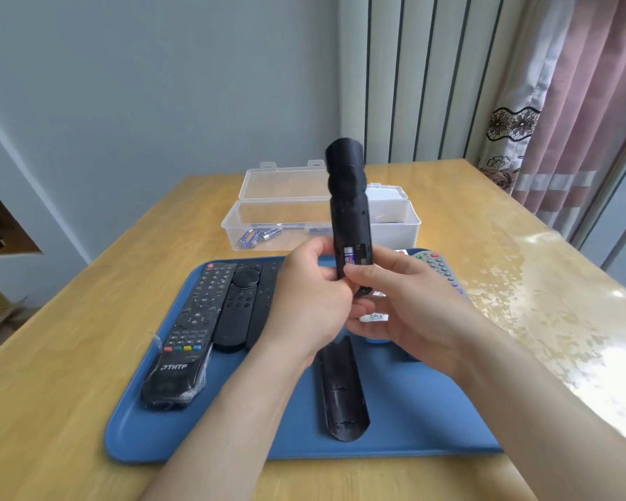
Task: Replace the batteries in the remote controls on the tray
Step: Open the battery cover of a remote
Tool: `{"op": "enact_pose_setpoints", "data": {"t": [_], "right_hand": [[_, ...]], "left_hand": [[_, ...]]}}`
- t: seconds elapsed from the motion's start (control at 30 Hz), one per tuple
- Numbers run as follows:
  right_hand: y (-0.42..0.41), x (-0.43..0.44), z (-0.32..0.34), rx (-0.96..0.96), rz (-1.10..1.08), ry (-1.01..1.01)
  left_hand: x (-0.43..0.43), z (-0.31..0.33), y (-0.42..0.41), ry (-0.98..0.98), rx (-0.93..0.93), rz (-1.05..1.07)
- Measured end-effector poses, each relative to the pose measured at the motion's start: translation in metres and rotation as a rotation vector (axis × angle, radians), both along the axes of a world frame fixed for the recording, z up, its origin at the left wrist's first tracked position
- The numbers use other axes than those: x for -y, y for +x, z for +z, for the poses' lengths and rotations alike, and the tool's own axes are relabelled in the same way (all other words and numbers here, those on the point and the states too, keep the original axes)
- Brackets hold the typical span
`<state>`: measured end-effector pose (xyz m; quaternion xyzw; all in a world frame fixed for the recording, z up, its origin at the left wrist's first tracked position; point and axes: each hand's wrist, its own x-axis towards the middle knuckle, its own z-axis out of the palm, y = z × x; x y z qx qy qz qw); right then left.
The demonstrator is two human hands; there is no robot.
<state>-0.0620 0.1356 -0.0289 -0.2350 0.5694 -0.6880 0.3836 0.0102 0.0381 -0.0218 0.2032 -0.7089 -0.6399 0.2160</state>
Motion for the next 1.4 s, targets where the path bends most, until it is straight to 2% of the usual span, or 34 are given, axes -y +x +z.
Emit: {"op": "enact_pose_setpoints", "data": {"t": [0.13, 0.4, 0.43, 0.53, 0.57, 0.6, 0.7, 0.9, 1.07, 1.4], "right_hand": [[0.002, 0.002, -0.003, -0.095, -0.065, 0.043], [-0.005, -0.006, 0.003, -0.138, 0.006, 0.003], [-0.005, -0.007, 0.003, -0.137, 0.025, 0.013], [-0.008, -0.008, 0.001, -0.166, -0.005, 0.053], [-0.009, -0.008, 0.002, -0.170, -0.023, 0.052], [-0.009, -0.008, 0.002, -0.171, -0.032, 0.040], [-0.006, -0.007, 0.004, -0.199, -0.014, 0.009], [0.002, -0.002, 0.001, -0.233, -0.022, -0.005], [0.006, 0.004, -0.003, -0.237, -0.067, -0.003], [0.012, 0.012, -0.006, -0.254, -0.152, -0.001]], "left_hand": [[0.000, -0.004, -0.002, -0.144, 0.032, -0.017], [0.006, -0.001, 0.001, -0.019, 0.031, -0.180], [0.007, 0.000, 0.003, -0.091, 0.055, -0.183], [0.018, 0.002, 0.006, -0.606, 0.136, -0.002], [0.021, 0.002, 0.007, -0.634, 0.113, 0.064], [0.022, 0.003, 0.007, -0.566, 0.076, 0.073], [0.015, 0.004, 0.005, -0.169, -0.029, -0.049], [0.002, 0.001, 0.000, 0.311, -0.146, -0.060], [-0.005, 0.000, -0.005, 0.439, -0.170, 0.013], [-0.004, -0.002, -0.007, 0.460, -0.106, 0.040]]}}
